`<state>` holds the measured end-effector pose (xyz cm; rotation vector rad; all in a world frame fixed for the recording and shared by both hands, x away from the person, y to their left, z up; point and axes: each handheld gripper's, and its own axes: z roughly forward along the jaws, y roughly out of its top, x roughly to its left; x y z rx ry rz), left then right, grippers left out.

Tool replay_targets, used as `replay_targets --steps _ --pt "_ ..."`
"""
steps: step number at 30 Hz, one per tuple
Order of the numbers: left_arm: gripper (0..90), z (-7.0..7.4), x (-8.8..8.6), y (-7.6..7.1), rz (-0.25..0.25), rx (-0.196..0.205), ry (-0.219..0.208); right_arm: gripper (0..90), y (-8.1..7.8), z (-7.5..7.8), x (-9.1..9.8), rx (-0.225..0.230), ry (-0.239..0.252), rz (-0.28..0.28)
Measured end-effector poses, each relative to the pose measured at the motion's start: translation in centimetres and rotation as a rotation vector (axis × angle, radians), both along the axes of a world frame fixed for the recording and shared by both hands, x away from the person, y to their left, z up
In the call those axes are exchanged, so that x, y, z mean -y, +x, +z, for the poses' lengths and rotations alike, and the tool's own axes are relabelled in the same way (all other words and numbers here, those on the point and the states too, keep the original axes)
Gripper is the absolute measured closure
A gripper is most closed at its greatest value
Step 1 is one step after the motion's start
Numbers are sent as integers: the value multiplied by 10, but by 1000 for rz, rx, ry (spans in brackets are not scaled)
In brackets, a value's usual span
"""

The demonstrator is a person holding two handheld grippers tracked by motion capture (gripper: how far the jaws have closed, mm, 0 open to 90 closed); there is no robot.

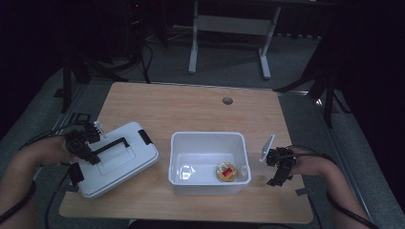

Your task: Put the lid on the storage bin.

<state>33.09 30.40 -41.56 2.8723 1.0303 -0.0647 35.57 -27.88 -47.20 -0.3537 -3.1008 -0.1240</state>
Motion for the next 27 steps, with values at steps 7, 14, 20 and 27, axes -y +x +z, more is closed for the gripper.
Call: replay_targets --steps 7,14,20,27 --pt "836 21 9 -2 -41 14 25 151 -1 0 0 0 8 6" --pt "835 54 18 0 -58 73 -6 151 0 -4 2 -12 3 -2" --pt "835 69 42 5 -122 90 -41 151 0 -6 1 -13 6 -7" --pt "835 66 74 13 -176 88 -36 151 0 -7 1 -13 4 0"
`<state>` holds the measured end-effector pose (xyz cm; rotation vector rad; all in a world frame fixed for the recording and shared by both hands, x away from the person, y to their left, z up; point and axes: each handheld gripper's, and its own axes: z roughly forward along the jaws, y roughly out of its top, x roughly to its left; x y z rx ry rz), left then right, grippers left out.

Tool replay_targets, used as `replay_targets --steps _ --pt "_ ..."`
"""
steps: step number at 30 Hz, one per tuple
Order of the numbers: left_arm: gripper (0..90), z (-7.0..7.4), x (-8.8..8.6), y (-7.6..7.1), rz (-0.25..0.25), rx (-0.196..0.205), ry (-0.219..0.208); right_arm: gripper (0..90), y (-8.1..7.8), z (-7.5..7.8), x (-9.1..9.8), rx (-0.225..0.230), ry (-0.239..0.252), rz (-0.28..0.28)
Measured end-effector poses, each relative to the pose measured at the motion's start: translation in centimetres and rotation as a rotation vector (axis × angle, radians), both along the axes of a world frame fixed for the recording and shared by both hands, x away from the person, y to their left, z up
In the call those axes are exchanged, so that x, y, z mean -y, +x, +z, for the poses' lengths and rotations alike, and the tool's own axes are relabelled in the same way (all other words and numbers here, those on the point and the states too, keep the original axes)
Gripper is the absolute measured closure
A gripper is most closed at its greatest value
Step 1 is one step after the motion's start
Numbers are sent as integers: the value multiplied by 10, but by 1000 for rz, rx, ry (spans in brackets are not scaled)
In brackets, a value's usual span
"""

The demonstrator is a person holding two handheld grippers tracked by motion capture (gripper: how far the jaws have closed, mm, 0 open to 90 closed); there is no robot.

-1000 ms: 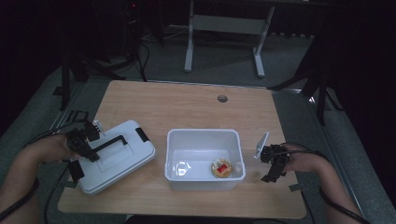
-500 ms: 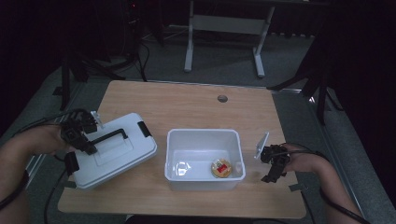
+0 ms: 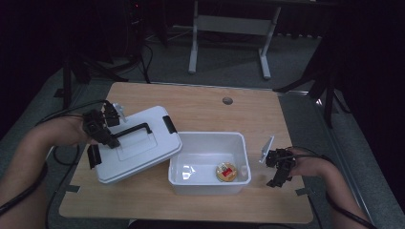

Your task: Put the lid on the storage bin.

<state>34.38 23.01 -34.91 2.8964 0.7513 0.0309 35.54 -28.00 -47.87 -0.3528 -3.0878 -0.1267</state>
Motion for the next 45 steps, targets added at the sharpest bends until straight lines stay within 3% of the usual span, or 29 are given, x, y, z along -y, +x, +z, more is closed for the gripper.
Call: replay_targets --steps 12,18,35,45 --pt "835 3 42 4 -114 -4 -20 152 -1 0 -1 -2 -2 3" --pt "835 -3 63 10 -158 -15 2 152 -1 2 -6 1 1 16" --pt "835 16 128 12 -288 26 17 159 -2 1 -6 -5 0 14" --pt "834 16 170 15 -368 14 29 164 -3 0 -1 -10 0 6"
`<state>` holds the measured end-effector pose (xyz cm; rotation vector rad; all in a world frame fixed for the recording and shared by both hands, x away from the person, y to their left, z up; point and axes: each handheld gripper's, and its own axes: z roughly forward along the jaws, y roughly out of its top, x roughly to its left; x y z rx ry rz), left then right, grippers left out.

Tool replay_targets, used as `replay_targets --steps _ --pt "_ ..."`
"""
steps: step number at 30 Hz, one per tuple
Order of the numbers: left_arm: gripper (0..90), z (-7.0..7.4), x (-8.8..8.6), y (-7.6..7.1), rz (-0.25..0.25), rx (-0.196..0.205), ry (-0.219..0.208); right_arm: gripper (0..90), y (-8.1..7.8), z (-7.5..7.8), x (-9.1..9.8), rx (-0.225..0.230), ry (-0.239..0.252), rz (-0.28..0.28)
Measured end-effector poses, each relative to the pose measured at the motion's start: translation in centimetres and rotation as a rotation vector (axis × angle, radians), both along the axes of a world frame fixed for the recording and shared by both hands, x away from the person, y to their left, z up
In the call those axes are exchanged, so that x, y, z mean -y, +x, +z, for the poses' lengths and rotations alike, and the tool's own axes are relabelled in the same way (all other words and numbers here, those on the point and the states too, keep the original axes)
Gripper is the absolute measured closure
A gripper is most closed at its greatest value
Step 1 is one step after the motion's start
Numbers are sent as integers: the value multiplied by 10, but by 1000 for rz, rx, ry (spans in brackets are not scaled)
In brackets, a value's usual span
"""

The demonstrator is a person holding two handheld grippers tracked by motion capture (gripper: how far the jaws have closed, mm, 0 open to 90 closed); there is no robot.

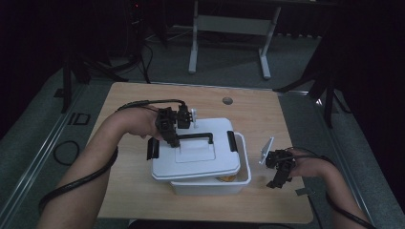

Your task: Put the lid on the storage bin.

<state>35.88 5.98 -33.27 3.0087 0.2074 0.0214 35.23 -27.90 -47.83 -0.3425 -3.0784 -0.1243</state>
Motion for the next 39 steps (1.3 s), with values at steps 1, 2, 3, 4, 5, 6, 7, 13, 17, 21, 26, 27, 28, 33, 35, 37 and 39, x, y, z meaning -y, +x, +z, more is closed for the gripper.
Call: replay_targets --steps 1,2,3,4,5,6,7,13,17,21,26,27,28,33,35,37,39 --pt "834 -1 3 2 -1 -9 -1 162 0 0 0 2 2 0" --pt "834 -2 6 3 -5 -11 4 155 0 1 0 1 4 0" --pt "835 -4 10 5 -1 -7 10 155 0 1 1 -1 8 -3" --pt "834 -6 13 6 -3 -10 18 152 -1 2 1 -3 7 -10" --pt "834 -8 16 8 -2 -18 21 147 0 2 3 -2 8 -10" --pt "834 -10 19 9 -3 -21 20 146 0 2 3 0 7 -18" --pt "834 -13 22 10 -6 -29 20 143 1 2 4 -1 8 -21" --pt "834 -19 37 13 -32 -37 25 141 0 -1 7 -5 -3 -20" --pt "834 -24 43 14 -35 -39 41 142 0 -2 8 -7 -4 -20" --pt "834 -28 47 11 -53 -49 42 142 0 -3 8 -7 -4 -18" --pt "833 -32 47 13 -45 -60 54 144 0 -4 6 -2 -5 -16" --pt "833 -33 48 12 -45 -56 54 144 0 -3 6 -4 -4 -14" --pt "833 -32 48 11 -40 -55 53 144 0 -3 5 -3 -2 -12" --pt "832 -31 49 10 -30 -62 57 145 1 -4 5 -2 -6 -14" --pt "832 -31 49 9 -25 -68 53 145 1 -5 4 -4 -7 -14" --pt "831 -34 49 9 -21 -69 59 145 0 -5 4 -4 -9 -10" --pt "831 -37 48 10 -21 -72 66 146 0 -5 3 -3 -7 -7"
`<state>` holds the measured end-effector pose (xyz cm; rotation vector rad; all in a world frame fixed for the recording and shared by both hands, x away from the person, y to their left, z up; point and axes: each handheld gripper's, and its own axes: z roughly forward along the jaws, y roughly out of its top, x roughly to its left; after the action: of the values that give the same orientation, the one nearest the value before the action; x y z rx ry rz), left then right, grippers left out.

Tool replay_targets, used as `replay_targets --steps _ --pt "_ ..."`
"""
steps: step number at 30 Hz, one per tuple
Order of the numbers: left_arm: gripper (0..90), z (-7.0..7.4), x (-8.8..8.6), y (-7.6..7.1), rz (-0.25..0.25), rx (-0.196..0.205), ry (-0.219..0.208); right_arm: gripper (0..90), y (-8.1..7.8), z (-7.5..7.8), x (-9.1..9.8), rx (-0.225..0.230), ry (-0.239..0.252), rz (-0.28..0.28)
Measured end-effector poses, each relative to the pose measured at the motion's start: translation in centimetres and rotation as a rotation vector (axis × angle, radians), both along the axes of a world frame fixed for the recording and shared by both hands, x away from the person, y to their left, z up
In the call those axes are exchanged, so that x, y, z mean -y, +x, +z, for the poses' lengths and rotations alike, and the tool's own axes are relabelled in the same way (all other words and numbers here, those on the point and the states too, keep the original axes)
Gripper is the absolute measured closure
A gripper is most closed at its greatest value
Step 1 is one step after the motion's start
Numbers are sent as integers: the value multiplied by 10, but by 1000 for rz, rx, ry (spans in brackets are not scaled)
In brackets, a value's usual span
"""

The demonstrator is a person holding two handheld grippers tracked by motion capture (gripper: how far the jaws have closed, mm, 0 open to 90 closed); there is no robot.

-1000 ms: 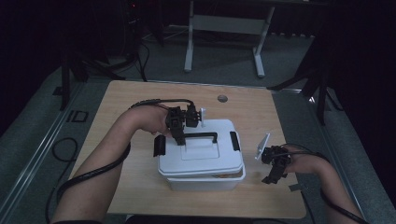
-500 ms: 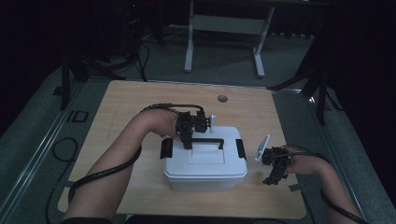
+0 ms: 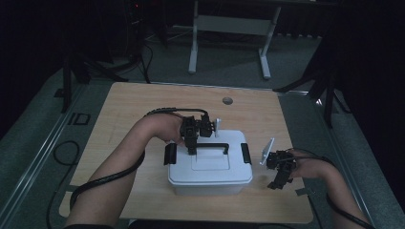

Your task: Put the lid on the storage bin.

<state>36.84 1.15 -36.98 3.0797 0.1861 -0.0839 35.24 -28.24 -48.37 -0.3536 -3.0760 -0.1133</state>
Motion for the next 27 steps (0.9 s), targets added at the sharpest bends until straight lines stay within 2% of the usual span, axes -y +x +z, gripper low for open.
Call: replay_targets --steps 4,10,13,15,18,20,21,25,27 --pt "830 -1 -2 2 7 -14 -21 146 0 0 0 -1 -2 1" --pt "823 0 -2 1 -7 -1 -20 146 0 -1 -3 -2 0 6" --pt "625 0 -5 2 -2 35 -23 146 0 -1 -3 -4 -1 7" --pt "453 -1 -8 2 13 66 -20 146 0 0 -3 -3 -2 8" --pt "287 0 -11 5 59 103 -51 146 1 1 -4 -1 0 4" --pt "182 0 -13 5 61 120 -49 146 1 1 -4 0 2 4" --pt "146 -1 -13 5 67 124 -51 147 1 1 -4 0 3 5" --pt "34 -1 -16 6 80 94 -91 146 1 0 -6 2 0 9" --pt "17 0 -18 6 69 109 -121 146 1 1 -7 5 7 11"
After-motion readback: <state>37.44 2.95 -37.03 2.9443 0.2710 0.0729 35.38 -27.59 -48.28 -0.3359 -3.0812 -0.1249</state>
